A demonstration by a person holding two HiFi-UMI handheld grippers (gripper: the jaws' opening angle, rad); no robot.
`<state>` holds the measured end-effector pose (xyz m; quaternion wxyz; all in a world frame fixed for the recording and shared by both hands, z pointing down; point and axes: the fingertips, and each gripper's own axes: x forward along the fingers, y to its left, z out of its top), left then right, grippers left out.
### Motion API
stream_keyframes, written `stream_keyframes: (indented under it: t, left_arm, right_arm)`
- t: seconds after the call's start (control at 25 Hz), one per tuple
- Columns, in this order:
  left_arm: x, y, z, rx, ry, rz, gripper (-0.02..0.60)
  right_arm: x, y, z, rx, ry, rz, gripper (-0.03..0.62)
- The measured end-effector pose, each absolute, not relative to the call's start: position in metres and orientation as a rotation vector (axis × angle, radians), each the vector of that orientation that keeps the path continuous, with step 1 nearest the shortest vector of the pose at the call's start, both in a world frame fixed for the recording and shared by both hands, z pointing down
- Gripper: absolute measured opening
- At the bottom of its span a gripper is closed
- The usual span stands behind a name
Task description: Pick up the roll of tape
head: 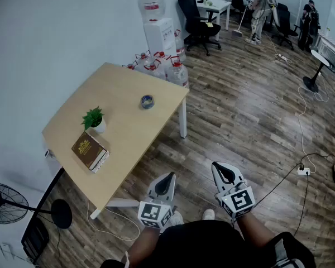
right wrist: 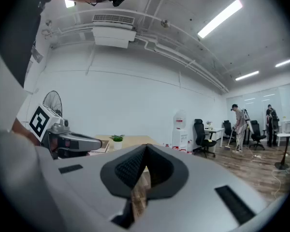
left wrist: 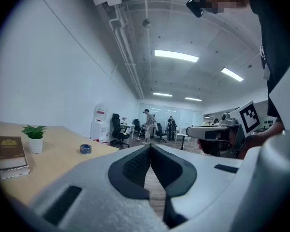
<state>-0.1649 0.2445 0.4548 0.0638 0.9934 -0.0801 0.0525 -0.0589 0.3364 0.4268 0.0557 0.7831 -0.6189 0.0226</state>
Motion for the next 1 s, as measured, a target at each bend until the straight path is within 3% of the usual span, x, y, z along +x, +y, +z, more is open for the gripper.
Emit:
stream_keyframes:
  t: [1.0]
  left_arm:
    - [-0.119,0.291,0.455,3.008,-0.372,0.143,0.002]
  right_arm:
    - [-0.005,0.373,0.404,2.388,-2.079,-0.039,-0.006]
